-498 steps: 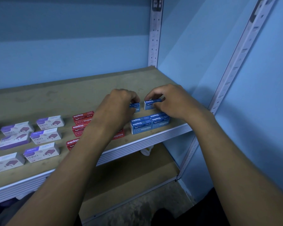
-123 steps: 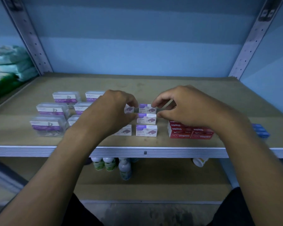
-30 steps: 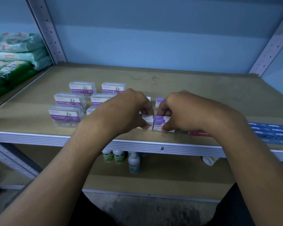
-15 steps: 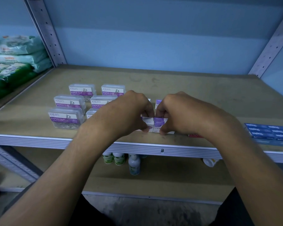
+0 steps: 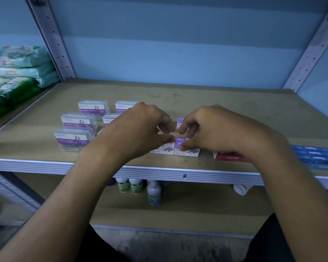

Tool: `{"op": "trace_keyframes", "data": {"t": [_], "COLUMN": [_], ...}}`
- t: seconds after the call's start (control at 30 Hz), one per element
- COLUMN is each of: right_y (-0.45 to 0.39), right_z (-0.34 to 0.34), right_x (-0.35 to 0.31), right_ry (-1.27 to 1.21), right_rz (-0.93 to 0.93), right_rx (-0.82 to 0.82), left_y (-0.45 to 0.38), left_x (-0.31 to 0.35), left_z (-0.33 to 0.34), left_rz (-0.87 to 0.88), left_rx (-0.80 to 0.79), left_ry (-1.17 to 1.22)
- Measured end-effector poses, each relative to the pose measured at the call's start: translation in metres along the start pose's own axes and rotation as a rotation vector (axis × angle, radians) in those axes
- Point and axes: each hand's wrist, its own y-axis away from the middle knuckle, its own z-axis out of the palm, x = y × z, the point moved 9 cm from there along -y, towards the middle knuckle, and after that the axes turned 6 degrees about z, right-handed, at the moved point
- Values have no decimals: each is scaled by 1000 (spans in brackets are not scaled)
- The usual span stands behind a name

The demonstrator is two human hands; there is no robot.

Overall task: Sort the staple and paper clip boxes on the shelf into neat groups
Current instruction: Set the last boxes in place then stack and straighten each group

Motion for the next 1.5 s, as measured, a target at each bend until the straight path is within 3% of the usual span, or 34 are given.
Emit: {"op": "trace_keyframes", "data": {"t": [0.23, 0.43, 0.8, 1.0, 1.5], "right_y": [-5, -15, -40, -46, -14], "right_z": [-23, -24, -11, -10, -20], "right_x": [15, 21, 30, 32, 12], "right_ry": [-121, -145, -147, -143, -169], "right_rz": [-29, -34, -22, -34, -103], "right_rx": [149, 239, 252, 272, 227], "left_y": [-10, -28, -47, -53, -29], "left_x": [-10, -26, -38, -34, -13], "left_z": [-6, -1, 17, 24, 8], "left_rz": [-37, -107, -194, -158, -168], "left_rx": [107, 69, -2, -60, -39], "left_ry": [-83, -151, -196, -207, -133]}}
